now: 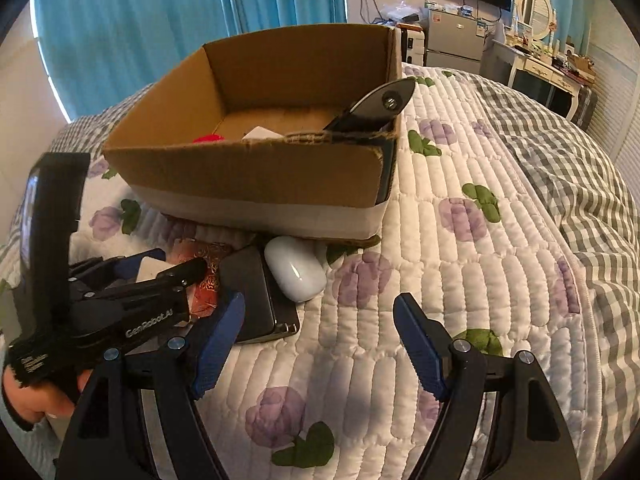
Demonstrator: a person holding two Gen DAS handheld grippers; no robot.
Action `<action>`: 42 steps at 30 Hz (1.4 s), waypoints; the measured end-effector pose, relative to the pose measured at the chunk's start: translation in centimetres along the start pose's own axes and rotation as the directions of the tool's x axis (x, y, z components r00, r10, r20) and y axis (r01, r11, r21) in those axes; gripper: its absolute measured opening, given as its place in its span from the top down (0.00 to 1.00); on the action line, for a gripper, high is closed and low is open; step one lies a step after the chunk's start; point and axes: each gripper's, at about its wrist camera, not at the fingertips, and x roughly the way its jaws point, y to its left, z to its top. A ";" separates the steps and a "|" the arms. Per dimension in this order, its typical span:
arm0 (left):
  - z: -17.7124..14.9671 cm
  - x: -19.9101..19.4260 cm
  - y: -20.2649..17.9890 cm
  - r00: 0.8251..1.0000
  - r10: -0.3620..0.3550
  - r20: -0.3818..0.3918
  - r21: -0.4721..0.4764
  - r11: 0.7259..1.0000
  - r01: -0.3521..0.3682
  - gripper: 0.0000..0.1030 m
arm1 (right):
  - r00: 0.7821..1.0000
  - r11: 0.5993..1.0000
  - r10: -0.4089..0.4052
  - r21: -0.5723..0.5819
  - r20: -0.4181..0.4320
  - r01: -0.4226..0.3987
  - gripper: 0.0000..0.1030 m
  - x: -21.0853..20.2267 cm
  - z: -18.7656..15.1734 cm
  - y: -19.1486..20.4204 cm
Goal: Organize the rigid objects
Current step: 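Grasp the second white charger with the left tool while the right grasps the grey power bank, then carry the charger and power bank into the box and open both tools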
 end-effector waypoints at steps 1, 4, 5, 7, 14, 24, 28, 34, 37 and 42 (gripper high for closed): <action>-0.3 -0.2 0.0 1.000 0.002 -0.004 0.003 1.000 -0.002 0.49 | 1.000 1.000 0.000 -0.005 -0.002 0.000 0.26 0.0 -0.1 0.1; -1.3 -2.2 0.6 1.000 0.002 0.003 -0.010 1.000 -0.002 0.50 | 1.000 1.000 0.005 -0.015 -0.006 -0.005 0.26 0.1 -0.2 0.4; -1.6 -3.1 0.9 1.000 0.004 0.012 -0.011 1.000 -0.004 0.50 | 1.000 1.000 0.007 -0.019 -0.009 -0.007 0.26 0.2 -0.3 0.6; -2.1 -4.9 1.7 1.000 -0.004 0.025 -0.022 1.000 0.004 0.50 | 1.000 1.000 0.013 -0.024 -0.018 -0.013 0.26 0.3 -0.5 0.9; -3.4 -6.6 2.9 0.999 0.031 0.021 -0.032 0.999 -0.030 0.51 | 0.995 0.997 0.051 -0.048 -0.081 -0.055 0.26 2.2 -0.7 2.5; -2.6 -5.8 3.4 0.999 0.023 0.027 -0.060 0.998 -0.022 0.51 | 0.991 0.992 0.006 -0.125 -0.132 -0.022 0.43 6.2 -0.3 5.6; -2.2 -5.6 3.9 0.999 0.015 0.031 -0.070 0.997 -0.012 0.51 | 0.992 0.993 -0.026 -0.114 -0.126 0.011 0.56 7.6 0.0 5.1; -2.1 -6.7 3.2 0.998 0.025 0.049 -0.059 0.998 -0.022 0.51 | 0.995 0.992 0.023 -0.121 -0.101 -0.035 0.57 5.3 -1.2 5.5; -1.9 -8.2 2.6 0.998 0.013 0.064 -0.054 0.998 -0.009 0.51 | 0.997 0.988 0.029 -0.150 -0.076 -0.040 0.57 3.6 -1.7 6.0; -1.8 -11.3 1.5 0.995 -0.005 0.101 -0.037 0.999 0.009 0.51 | 0.999 0.987 0.041 -0.158 -0.005 -0.041 0.57 -0.6 -0.2 6.3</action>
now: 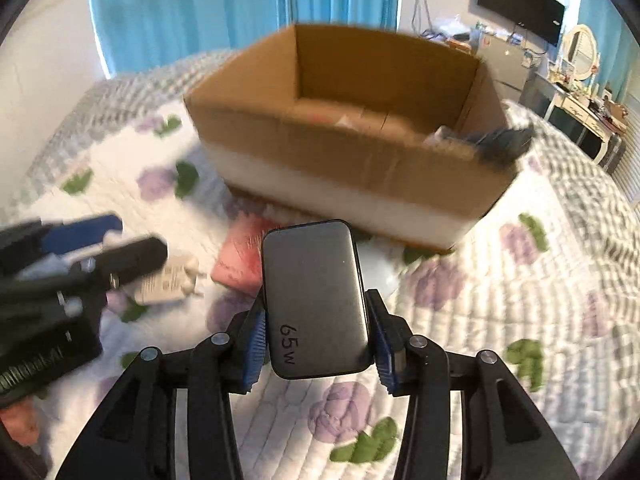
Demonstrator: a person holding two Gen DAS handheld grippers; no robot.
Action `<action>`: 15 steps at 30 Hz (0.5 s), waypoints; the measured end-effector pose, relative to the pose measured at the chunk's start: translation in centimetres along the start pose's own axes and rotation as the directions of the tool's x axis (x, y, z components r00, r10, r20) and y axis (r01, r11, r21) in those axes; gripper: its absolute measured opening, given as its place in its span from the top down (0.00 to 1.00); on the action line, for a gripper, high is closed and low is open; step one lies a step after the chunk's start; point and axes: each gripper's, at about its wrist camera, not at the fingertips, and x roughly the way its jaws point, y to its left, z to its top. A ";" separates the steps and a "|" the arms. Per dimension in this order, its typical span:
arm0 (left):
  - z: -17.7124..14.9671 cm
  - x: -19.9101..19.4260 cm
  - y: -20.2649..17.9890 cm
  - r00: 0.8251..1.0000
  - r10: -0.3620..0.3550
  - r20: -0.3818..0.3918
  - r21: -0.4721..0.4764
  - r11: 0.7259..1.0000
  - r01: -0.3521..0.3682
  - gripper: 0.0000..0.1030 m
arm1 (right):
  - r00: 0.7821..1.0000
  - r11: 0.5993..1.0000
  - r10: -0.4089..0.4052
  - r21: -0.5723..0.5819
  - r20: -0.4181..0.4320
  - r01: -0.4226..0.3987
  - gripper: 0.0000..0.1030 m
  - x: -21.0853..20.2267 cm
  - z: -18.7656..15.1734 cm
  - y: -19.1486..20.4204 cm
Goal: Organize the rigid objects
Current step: 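Carry the charger and power bank into the box and open both tools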
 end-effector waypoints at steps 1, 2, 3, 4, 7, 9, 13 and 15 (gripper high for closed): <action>0.2 -0.9 -0.2 1.000 -0.011 0.005 0.001 1.000 0.011 0.51 | 1.000 1.000 0.003 0.011 0.016 -0.003 0.57 -1.0 0.4 -0.3; 0.3 -1.4 -0.4 1.000 -0.019 0.008 0.004 1.000 0.018 0.51 | 1.000 1.000 0.002 0.015 0.026 -0.003 0.57 -1.7 0.6 -0.5; 0.6 -2.4 -0.7 0.999 -0.029 0.017 0.010 1.000 0.029 0.51 | 0.999 1.000 -0.003 0.020 0.043 0.002 0.57 -2.7 1.0 -0.7; 1.0 -3.2 -0.9 0.999 -0.033 0.027 0.013 0.999 0.033 0.51 | 0.998 1.000 -0.008 0.023 0.057 0.007 0.57 -3.6 1.5 -1.0; 2.2 -5.7 -1.5 0.997 -0.043 0.066 0.029 0.999 0.042 0.51 | 0.995 0.999 -0.026 0.035 0.092 0.023 0.57 -6.6 2.7 -1.7; 3.3 -6.9 -1.6 0.995 -0.064 0.078 0.030 0.998 0.062 0.51 | 0.993 0.998 -0.035 0.054 0.117 0.029 0.57 -8.3 4.3 -2.3; 6.5 -8.8 -2.2 0.991 -0.090 0.097 0.039 0.996 0.086 0.51 | 0.985 0.998 -0.008 0.059 0.171 -0.002 0.57 -12.2 6.5 -3.4; 8.2 -9.3 -2.8 0.990 -0.077 0.118 0.075 0.995 0.068 0.51 | 0.981 0.999 -0.021 0.036 0.195 0.014 0.57 -13.5 7.5 -3.6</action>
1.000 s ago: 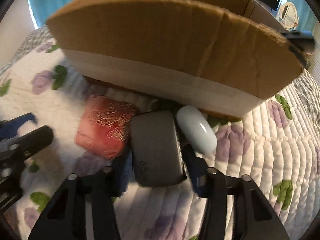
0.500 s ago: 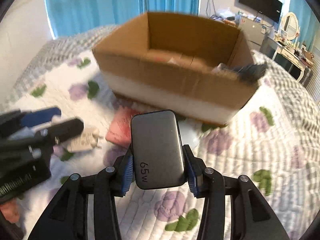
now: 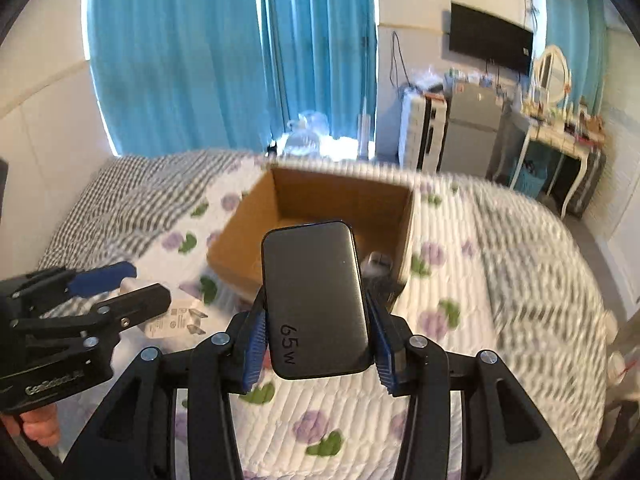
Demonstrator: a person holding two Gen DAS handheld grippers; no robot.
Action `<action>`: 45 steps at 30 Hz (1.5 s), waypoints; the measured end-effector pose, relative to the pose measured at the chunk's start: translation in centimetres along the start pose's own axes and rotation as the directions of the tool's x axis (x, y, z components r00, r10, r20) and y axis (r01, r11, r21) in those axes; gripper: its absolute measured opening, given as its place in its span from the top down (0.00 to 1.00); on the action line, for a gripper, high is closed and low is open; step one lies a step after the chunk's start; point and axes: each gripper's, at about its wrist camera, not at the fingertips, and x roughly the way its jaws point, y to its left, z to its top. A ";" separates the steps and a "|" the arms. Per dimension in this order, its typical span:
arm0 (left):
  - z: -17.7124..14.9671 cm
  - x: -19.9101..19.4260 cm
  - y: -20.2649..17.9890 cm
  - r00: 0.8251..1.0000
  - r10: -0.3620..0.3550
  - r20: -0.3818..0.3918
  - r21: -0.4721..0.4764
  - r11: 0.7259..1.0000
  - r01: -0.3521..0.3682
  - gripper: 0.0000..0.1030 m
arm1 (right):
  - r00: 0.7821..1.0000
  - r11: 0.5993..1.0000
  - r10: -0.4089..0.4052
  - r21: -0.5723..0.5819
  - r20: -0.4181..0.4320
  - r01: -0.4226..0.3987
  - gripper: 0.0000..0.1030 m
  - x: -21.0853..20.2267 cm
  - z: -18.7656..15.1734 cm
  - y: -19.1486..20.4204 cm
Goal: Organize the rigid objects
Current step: 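Carry the charger and power bank into the box and open both tools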
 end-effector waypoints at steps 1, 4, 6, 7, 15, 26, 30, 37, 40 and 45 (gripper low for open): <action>0.8 -0.1 -0.1 1.000 0.003 0.009 0.013 1.000 -0.004 0.51 | 1.000 1.000 -0.010 -0.016 0.016 0.010 0.57 -0.5 0.8 -0.2; 3.3 0.5 -0.2 1.000 0.004 0.021 0.030 1.000 -0.005 0.51 | 0.999 0.999 -0.008 -0.032 0.050 0.010 0.57 -0.8 3.1 -0.7; 5.2 1.6 -0.3 1.000 0.001 0.023 0.037 0.999 -0.002 0.51 | 0.998 0.999 -0.010 -0.033 0.066 0.012 0.57 -0.5 4.5 -1.2; 6.2 2.4 -0.3 1.000 0.007 0.022 0.039 0.999 -0.008 0.51 | 0.997 0.999 -0.011 -0.036 0.070 0.013 0.57 -0.2 5.1 -1.4; 10.5 10.8 0.4 1.000 0.021 -0.013 0.052 0.998 -0.020 0.51 | 0.998 0.999 -0.017 -0.034 0.067 0.019 0.58 5.7 8.5 -3.4; 9.4 22.6 0.6 0.988 0.053 -0.142 0.080 0.996 -0.042 0.51 | 0.998 1.000 -0.025 -0.020 -0.066 0.024 0.60 16.8 7.6 -6.3; 8.6 24.3 0.7 0.986 0.059 -0.156 0.084 0.995 -0.046 0.51 | 0.996 1.000 -0.015 -0.021 -0.092 0.013 0.60 19.1 6.7 -6.7; 8.8 23.5 0.3 0.992 0.078 -0.099 0.129 0.990 -0.065 0.43 | 0.996 1.000 -0.006 -0.020 -0.087 0.004 0.60 19.4 6.2 -7.1; 9.1 22.0 0.6 0.992 0.114 -0.055 0.124 0.987 -0.107 0.36 | 0.997 1.000 -0.001 -0.007 -0.082 0.001 0.60 18.9 6.6 -7.3; 9.3 20.1 1.3 0.994 0.102 -0.033 0.104 0.990 -0.098 0.36 | 0.995 1.000 0.000 -0.024 -0.096 -0.002 0.60 19.7 7.4 -7.0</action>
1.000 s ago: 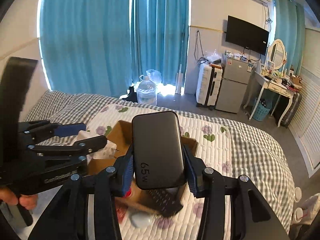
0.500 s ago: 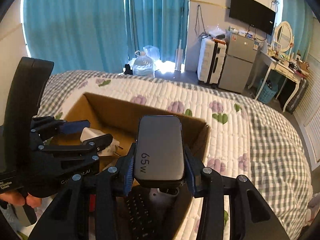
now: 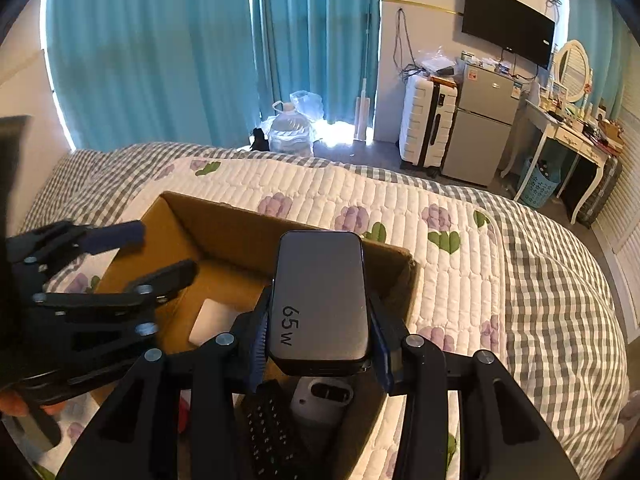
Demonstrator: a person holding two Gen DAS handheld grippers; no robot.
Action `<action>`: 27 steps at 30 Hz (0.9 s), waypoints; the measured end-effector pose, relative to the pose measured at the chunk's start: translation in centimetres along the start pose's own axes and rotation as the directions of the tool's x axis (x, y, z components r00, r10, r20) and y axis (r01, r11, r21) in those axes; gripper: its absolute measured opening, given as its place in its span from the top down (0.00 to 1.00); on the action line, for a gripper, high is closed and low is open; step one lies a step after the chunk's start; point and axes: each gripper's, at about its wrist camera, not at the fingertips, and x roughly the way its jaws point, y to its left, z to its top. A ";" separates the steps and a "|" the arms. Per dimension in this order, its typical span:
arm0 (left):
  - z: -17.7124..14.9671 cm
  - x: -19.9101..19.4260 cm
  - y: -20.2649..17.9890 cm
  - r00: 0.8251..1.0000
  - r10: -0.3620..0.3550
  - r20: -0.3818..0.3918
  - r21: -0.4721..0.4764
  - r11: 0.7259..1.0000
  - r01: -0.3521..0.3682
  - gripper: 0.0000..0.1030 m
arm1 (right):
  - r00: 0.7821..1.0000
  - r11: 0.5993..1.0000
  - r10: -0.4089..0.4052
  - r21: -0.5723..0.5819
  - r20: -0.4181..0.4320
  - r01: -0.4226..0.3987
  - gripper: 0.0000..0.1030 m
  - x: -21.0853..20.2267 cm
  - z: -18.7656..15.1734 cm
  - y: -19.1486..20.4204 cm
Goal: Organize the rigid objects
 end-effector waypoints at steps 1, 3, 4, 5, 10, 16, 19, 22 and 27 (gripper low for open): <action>0.0 -0.3 0.2 1.000 -0.004 0.004 -0.007 1.000 0.004 0.36 | 1.000 1.000 0.000 0.001 -0.010 0.000 0.60 0.5 0.1 0.1; -0.1 -0.6 0.4 1.000 -0.007 0.018 -0.013 1.000 0.008 0.36 | 0.999 1.000 -0.006 0.018 -0.033 0.006 0.60 1.5 0.2 0.0; -0.2 -1.0 0.6 0.999 -0.004 0.038 -0.019 1.000 0.004 0.36 | 0.998 0.999 -0.017 0.028 -0.054 0.018 0.60 1.9 0.1 0.0; -0.2 -1.2 0.8 0.998 -0.006 0.055 -0.019 1.000 0.007 0.36 | 0.997 0.999 -0.026 0.034 -0.071 0.028 0.58 2.1 0.0 0.1; -0.4 -2.9 0.8 0.998 -0.019 0.063 -0.031 0.999 0.021 0.36 | 0.998 0.998 -0.065 0.014 0.025 0.065 0.37 -1.3 -0.1 0.4; -1.3 -8.3 0.6 0.995 -0.026 0.093 -0.033 0.999 0.029 0.36 | 0.998 0.995 -0.046 0.085 0.053 0.042 0.36 -7.6 -0.6 -0.8; -2.0 -12.4 0.4 0.993 -0.037 0.114 -0.033 0.999 0.041 0.35 | 0.995 0.994 -0.064 0.092 0.074 0.057 0.32 -11.3 -1.5 -0.6; -2.6 -16.4 0.4 0.988 -0.058 0.145 -0.042 0.997 0.065 0.29 | 0.992 0.993 -0.079 0.095 0.100 0.069 0.31 -15.5 -2.2 -0.2; -3.4 -22.4 0.0 0.985 -0.049 0.165 -0.040 0.998 0.056 0.26 | 0.985 0.990 -0.113 0.093 0.127 0.101 0.20 -22.2 -3.3 1.4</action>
